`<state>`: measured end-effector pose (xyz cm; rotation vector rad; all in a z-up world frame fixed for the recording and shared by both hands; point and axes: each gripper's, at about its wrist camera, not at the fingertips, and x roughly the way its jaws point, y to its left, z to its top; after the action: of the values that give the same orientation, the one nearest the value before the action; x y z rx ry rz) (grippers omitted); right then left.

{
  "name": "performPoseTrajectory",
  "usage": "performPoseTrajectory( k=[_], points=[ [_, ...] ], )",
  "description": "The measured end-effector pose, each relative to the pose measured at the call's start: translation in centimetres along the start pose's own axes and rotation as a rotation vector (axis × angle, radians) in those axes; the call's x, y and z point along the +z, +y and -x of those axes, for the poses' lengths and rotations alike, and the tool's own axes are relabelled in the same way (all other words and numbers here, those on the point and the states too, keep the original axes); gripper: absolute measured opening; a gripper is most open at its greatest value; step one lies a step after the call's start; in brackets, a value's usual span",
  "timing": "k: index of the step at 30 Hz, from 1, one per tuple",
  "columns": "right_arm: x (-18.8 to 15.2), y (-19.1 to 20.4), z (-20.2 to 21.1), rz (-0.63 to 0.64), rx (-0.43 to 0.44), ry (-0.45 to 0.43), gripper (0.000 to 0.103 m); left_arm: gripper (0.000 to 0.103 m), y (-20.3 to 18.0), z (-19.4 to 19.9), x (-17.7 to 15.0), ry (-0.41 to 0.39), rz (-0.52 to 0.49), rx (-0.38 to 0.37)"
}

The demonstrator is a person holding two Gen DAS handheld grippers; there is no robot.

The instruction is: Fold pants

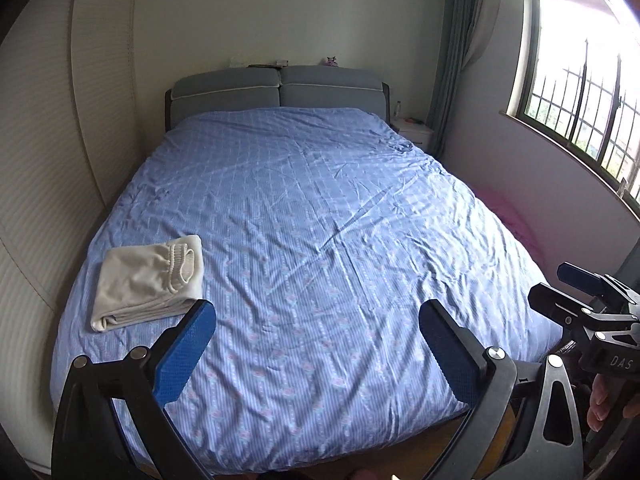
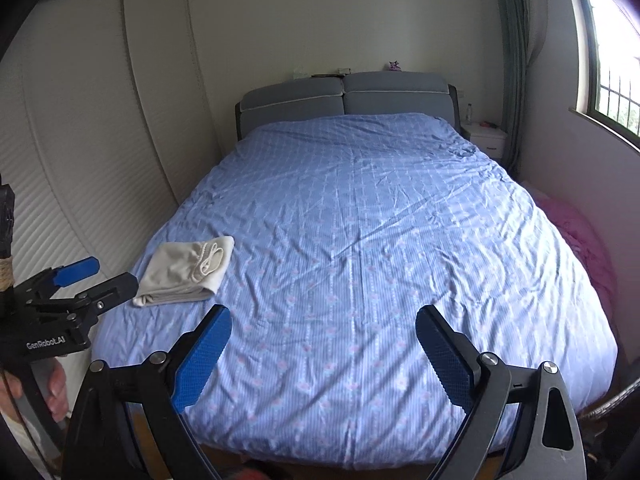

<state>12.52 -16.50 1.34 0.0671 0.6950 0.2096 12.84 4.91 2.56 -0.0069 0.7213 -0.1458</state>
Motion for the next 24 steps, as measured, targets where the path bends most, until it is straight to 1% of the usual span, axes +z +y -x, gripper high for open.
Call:
performPoseTrajectory(
  k=[4,8,14,18,24],
  points=[
    [-1.0,-2.1,1.5,-0.019,0.003,-0.001,0.094,0.103,-2.7,0.9,-0.6,-0.004,-0.029,0.001],
    [-1.4,-3.5,2.6,-0.035,0.006,-0.003,0.094,0.103,-4.4,1.4,-0.9,-0.020,-0.047,0.018],
    [-1.7,-4.1,3.6,-0.039,0.005,-0.019,0.094,0.103,-4.9,2.1,-0.9,-0.025,-0.030,0.016],
    [-1.8,-4.2,4.1,-0.040,0.013,-0.030,0.094,0.103,-4.7,2.6,-0.5,-0.028,-0.007,-0.002],
    [-1.8,-4.1,4.5,-0.035,0.019,-0.046,0.094,0.103,-5.3,3.4,-0.6,-0.048,-0.027,0.005]
  ],
)
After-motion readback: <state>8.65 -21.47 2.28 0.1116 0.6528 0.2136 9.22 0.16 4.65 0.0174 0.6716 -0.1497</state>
